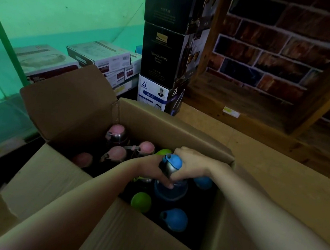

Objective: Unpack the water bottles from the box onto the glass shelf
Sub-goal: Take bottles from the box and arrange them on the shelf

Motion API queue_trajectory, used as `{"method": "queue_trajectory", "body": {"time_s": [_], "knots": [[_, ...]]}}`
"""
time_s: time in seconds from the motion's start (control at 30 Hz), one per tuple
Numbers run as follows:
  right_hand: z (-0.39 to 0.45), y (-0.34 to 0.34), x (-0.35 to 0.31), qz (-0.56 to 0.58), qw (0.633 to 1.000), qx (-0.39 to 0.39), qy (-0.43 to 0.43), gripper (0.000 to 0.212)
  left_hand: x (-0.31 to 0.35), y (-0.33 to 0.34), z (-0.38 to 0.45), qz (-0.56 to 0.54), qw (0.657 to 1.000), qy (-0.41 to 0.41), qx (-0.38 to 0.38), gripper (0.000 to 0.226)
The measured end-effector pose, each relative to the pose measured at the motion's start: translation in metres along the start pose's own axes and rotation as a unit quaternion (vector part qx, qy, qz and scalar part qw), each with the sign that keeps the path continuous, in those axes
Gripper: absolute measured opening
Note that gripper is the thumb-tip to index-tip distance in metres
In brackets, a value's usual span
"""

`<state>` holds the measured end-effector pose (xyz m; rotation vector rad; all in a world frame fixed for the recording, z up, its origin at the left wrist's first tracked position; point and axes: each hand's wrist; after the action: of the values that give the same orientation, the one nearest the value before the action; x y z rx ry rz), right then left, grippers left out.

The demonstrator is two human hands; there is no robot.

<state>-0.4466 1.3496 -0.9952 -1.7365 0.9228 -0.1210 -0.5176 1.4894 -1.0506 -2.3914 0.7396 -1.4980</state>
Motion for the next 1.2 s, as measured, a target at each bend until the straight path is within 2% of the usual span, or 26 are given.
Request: {"method": "queue_trajectory", "body": {"time_s": [0.1,0.2,0.33,0.43,0.53,0.63,0.7,0.83,0.97,1.1,1.2], "knots": [[-0.002,-0.009,-0.003,0.053,0.997,0.049,-0.005,0.050,0.009,-0.002,-0.008,-0.044,0.999,0.030,0.008,0.052],[-0.003,-0.018,-0.009,0.131,0.985,0.110,-0.018,0.051,0.013,-0.010,-0.016,-0.114,0.992,0.044,0.040,0.049],[-0.001,-0.027,-0.019,0.214,0.962,0.168,-0.025,0.053,0.016,-0.019,-0.023,-0.191,0.976,0.066,0.082,0.073],[0.000,-0.033,-0.031,0.264,0.945,0.193,-0.034,0.060,0.016,-0.028,-0.034,-0.239,0.961,0.081,0.108,0.069],[-0.002,-0.040,-0.047,0.330,0.932,0.133,-0.068,0.061,0.018,-0.044,-0.051,-0.266,0.950,0.089,0.140,0.054],[0.002,-0.046,-0.070,0.345,0.924,0.048,-0.156,0.046,0.018,-0.063,-0.077,-0.291,0.933,0.103,0.186,0.057],[0.011,-0.055,-0.093,0.342,0.919,0.022,-0.195,0.050,0.015,-0.075,-0.102,-0.302,0.921,0.110,0.222,0.044],[0.033,-0.079,-0.157,0.290,0.917,-0.023,-0.273,0.080,0.007,-0.109,-0.161,-0.302,0.890,0.132,0.316,0.037],[0.041,-0.098,-0.227,0.262,0.899,-0.002,-0.351,0.078,0.014,-0.145,-0.231,-0.267,0.874,0.140,0.381,0.025],[0.034,-0.120,-0.279,0.246,0.883,0.029,-0.400,0.079,0.031,-0.175,-0.290,-0.220,0.875,0.125,0.413,0.020],[0.028,-0.131,-0.305,0.238,0.877,0.022,-0.416,0.084,0.039,-0.187,-0.320,-0.193,0.875,0.098,0.433,0.030]]}}
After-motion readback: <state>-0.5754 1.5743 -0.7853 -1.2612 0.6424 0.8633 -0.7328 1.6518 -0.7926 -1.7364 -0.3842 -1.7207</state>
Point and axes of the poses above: each hand's wrist, its own z-axis towards the middle knuckle, its own y-axis out of the palm, x = y × z, and after that the axes turned 4 degrees about -y, right-handed
